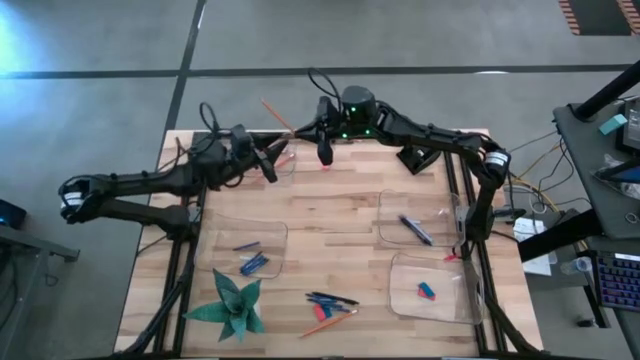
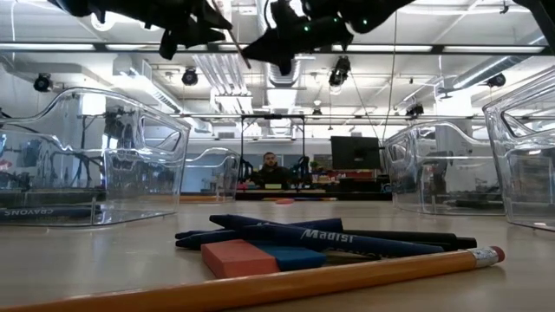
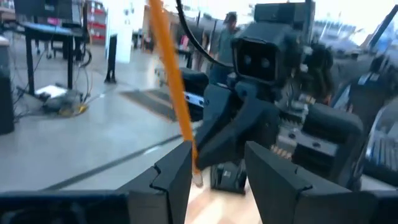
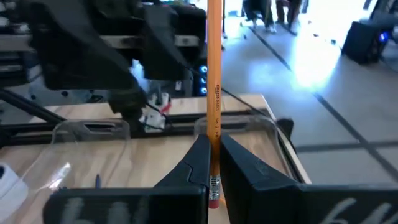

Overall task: Sort crayons/erasers/pens/pencils in bins
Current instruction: Put the pencil into the top left transparent bin

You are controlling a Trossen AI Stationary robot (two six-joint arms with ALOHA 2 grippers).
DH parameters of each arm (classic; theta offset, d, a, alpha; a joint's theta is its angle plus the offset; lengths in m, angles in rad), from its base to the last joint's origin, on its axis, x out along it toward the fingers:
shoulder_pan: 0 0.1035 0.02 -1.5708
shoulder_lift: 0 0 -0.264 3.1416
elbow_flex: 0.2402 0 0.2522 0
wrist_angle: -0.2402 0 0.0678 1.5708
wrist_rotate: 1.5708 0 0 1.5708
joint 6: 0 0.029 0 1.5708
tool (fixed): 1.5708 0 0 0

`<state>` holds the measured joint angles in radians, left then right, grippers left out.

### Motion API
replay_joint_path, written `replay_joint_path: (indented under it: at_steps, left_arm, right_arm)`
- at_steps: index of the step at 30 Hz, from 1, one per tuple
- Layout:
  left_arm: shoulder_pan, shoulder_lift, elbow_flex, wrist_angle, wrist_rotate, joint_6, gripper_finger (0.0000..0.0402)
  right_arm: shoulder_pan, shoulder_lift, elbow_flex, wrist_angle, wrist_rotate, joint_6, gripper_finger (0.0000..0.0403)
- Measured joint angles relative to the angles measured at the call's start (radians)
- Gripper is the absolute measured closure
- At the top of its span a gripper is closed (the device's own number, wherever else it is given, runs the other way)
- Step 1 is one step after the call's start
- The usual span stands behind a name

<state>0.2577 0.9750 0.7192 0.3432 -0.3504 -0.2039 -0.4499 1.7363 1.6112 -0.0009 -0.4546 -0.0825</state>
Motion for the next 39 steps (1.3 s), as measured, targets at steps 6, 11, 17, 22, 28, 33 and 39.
replay_joint_path:
  at_steps: [6, 11, 17, 22, 28, 33, 39]
  left_arm:
    - [0.0, -0.002, 0.0, 0.016, -0.001, -0.033, 0.0259]
    - [0.0, 0.0, 0.006, 0.015, -0.002, -0.053, 0.0225]
    - [0.0, 0.002, 0.023, 0.02, 0.01, -0.054, 0.0185]
    - [0.0, 0.015, 0.021, 0.096, 0.031, -0.053, 0.018]
    - [0.0, 0.044, 0.02, 0.16, 0.044, -0.053, 0.0191]
    - [0.0, 0.044, 0.02, 0.175, 0.045, -0.054, 0.0267]
    - [0.001, 0.043, 0.019, 0.176, 0.056, -0.052, 0.0388]
  right_arm:
    - [0.021, 0.0, 0.046, -0.001, -0.063, 0.0, 0.039]
    - [0.029, 0.0, 0.056, -0.002, -0.07, -0.004, 0.039]
    - [0.034, 0.0, 0.056, -0.017, -0.073, 0.003, 0.039]
    - [0.045, 0.0, 0.055, -0.024, -0.078, -0.007, 0.039]
    - [0.051, 0.0, 0.055, -0.024, -0.079, -0.007, 0.039]
    - [0.051, 0.0, 0.055, -0.024, -0.078, -0.007, 0.039]
    - [0.051, 0.0, 0.054, -0.033, -0.078, -0.006, 0.039]
